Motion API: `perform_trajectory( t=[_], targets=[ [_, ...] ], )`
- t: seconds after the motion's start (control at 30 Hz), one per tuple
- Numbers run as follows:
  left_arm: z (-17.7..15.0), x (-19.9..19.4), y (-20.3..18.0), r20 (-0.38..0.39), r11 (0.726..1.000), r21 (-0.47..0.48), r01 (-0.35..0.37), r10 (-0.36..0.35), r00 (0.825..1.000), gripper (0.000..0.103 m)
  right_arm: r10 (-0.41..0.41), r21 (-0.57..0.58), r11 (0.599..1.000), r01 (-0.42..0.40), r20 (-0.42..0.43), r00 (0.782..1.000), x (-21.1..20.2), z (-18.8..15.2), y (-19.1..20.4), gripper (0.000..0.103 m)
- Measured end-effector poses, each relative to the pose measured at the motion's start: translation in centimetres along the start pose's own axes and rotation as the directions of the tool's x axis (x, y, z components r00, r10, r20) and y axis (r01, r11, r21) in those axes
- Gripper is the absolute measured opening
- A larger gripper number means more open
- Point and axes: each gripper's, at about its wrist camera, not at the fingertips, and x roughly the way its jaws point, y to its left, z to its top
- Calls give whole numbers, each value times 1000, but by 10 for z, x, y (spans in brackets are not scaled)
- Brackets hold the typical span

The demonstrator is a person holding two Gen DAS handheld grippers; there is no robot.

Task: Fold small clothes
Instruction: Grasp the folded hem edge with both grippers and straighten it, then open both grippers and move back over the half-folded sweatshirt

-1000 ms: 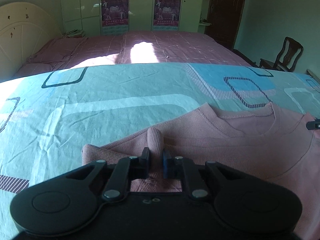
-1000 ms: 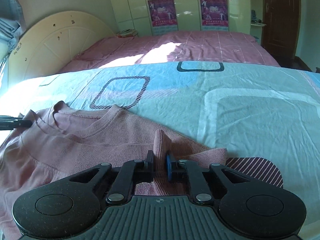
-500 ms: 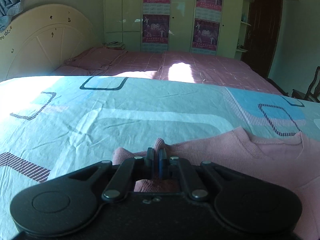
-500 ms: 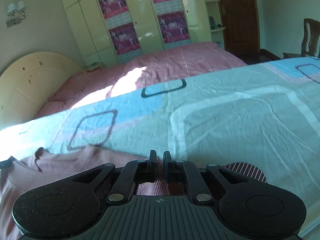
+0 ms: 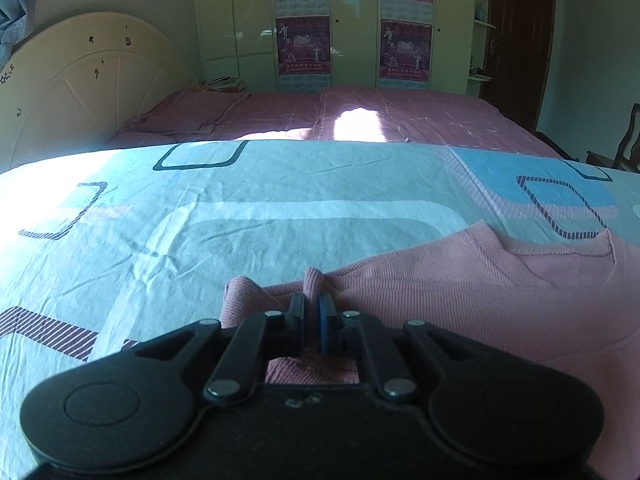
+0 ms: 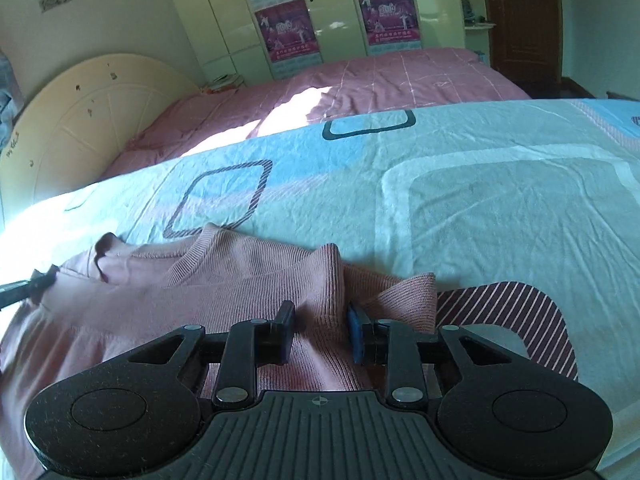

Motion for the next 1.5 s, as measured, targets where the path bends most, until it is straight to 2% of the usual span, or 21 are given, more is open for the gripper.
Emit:
perform_trajectory(
  t=[0.03, 0.1, 0.17, 0.2, 0.27, 0.33, 0.4, 0.47, 0.5, 0.57, 0.73, 0.87, 1.0, 1.13, 1.23, 1.3, 1.33, 1.47, 1.5],
  targets=[
    [0, 0, 0, 2, 1000, 6, -3, 3, 1000, 7, -5, 0, 1000, 5, 3, 1000, 0, 0, 1, 10],
    [0, -3, -3, 15, 1000, 10, -19, 19, 1000, 7, -40, -17, 999, 41, 52, 998, -5, -1, 5, 9],
    [-2, -6, -6, 34, 999, 9, -32, 32, 999, 7, -95, -70, 992, 105, 140, 986, -12, 0, 13, 8],
    [-3, -4, -6, 39, 999, 14, -42, 41, 998, 7, -127, -97, 985, 143, 151, 980, -10, -2, 15, 8],
    [-7, 0, -7, 37, 998, 15, -63, 62, 997, 9, -166, -108, 979, 174, 83, 983, 9, -5, 12, 8],
    [-5, 0, -9, 33, 997, 16, -75, 74, 997, 10, -174, -101, 978, 182, 88, 981, 12, -6, 11, 9],
    [-2, -3, -7, 26, 997, 15, -75, 74, 997, 13, -150, -45, 987, 154, 90, 985, 6, -3, 6, 9],
    [0, -9, -1, 26, 998, -5, -58, 59, 998, 21, -134, 19, 991, 133, 108, 985, -7, 0, 0, 17],
    [-1, -14, 1, 35, 998, -11, -55, 55, 998, 24, -136, 40, 990, 132, 134, 982, -19, 2, 0, 25],
    [-3, -28, 5, 63, 999, -17, -51, 52, 997, 26, -90, 47, 995, 84, 144, 985, -36, 2, 6, 27],
    [-17, -76, -6, 126, 1000, 1, 22, -22, 992, 29, 25, -76, 997, -18, 96, 995, -58, -20, 57, 27],
    [-41, -105, -32, 117, 993, 50, 110, -115, 986, 31, 77, -116, 991, -72, 40, 996, -52, -46, 95, 27],
    [-62, -106, -43, 77, 990, 80, 117, -123, 989, 34, 106, -133, 986, -103, 16, 994, -48, -63, 119, 27],
    [-80, -93, -28, 21, 996, 69, 51, -53, 998, 35, 20, -208, 978, -22, -15, 1000, -42, -80, 122, 27],
    [-83, -93, -14, 27, 998, 44, 36, -37, 999, 35, -55, -182, 982, 51, -16, 998, -44, -88, 100, 27],
    [-82, -94, -10, 18, 999, 29, 24, -25, 1000, 35, -51, -158, 986, 49, -9, 999, -52, -93, 87, 27],
    [-81, -94, -8, 13, 1000, 14, 23, -23, 1000, 35, -92, -165, 982, 88, -17, 996, -53, -96, 84, 27],
    [-80, -103, -5, -7, 1000, -11, 4, -4, 1000, 35, -115, -178, 978, 108, -25, 993, -63, -101, 77, 27],
    [-80, -108, -4, -9, 1000, -15, 1, -1, 1000, 34, -142, -182, 974, 136, -23, 990, -66, -100, 79, 27]
  ],
)
